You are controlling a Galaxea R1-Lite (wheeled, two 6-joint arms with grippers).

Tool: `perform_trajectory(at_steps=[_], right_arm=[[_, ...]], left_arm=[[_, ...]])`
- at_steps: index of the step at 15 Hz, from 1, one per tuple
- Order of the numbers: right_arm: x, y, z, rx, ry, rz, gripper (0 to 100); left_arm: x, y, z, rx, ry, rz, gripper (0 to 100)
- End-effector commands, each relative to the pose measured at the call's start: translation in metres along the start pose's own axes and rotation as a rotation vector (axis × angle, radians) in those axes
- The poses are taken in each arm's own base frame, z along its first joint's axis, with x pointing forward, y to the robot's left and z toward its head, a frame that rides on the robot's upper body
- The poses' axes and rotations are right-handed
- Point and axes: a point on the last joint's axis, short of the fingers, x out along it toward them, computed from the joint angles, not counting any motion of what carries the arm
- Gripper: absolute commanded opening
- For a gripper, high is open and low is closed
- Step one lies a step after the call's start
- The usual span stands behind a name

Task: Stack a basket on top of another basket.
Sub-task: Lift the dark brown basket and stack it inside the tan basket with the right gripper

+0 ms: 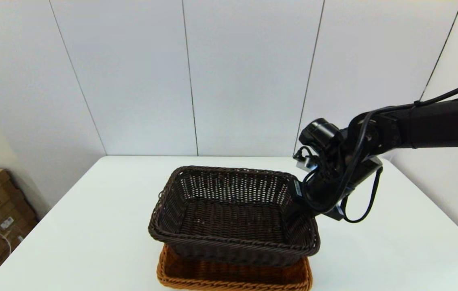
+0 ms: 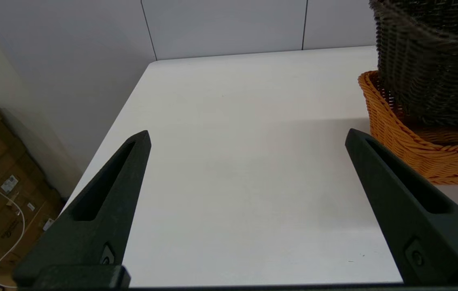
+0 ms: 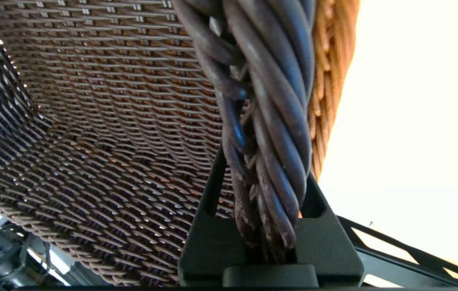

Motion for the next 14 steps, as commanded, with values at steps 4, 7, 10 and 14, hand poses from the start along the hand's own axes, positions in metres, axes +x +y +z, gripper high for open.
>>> perform_trajectory(at_steps=[4,7,10,14], right_arm=[[0.007,-0.01,-0.003,-0.022,0.038,-0.022,0],[0.012,-0.015,-0.006,-0.033,0.052,-0.037,0],[0.018,-0.018,-0.007,-0.028,0.068,-0.044,0],[0.015,-0.018,-0.008,-0.042,0.032,-0.033,100]], left_arm=[[0.0,0.0,0.0,0.001,0.003,0.0,100],[0.0,0.0,0.0,0.001,0.003,-0.001,100],[0.0,0.0,-0.001,0.001,0.003,-0.001,100],[0.0,0.0,0.0,0.002,0.001,-0.001,100]])
